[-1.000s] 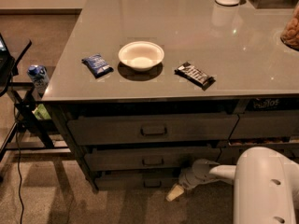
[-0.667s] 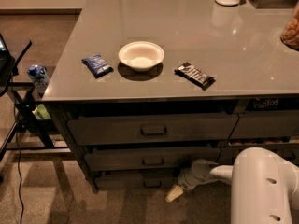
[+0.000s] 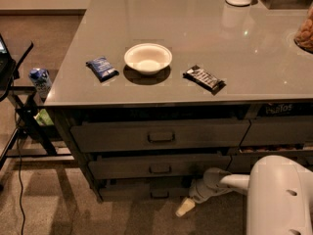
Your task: Open bottom drawer
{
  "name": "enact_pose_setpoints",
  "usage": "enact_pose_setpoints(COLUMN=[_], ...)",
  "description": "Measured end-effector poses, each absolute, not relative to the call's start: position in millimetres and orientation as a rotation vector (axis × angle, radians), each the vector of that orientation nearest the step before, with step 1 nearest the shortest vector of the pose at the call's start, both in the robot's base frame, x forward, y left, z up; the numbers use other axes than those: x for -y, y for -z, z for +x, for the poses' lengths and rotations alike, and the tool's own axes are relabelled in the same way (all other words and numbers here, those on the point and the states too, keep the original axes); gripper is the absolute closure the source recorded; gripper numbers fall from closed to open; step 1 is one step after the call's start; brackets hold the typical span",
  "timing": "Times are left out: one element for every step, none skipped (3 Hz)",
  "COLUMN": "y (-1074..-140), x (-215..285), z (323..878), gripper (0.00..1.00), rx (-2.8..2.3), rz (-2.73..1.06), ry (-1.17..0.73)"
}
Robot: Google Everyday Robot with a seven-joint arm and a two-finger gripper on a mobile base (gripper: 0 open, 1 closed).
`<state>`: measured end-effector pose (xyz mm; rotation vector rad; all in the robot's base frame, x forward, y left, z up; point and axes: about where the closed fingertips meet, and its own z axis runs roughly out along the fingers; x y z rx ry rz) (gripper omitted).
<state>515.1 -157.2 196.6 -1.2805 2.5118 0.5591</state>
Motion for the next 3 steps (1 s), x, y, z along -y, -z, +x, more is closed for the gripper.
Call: enact_pose_setpoints(y=[-198.4,-212.6,-212.3], x=[157.4,167.0,167.7], z=[515.6,484.3,478.8], gripper=[0.0,0.0,0.0], rx=[-2.514,-2.545,-2.55], rz=[-1.28,-1.255,-1.256], ry=[-0.563,-0.613,-0.62])
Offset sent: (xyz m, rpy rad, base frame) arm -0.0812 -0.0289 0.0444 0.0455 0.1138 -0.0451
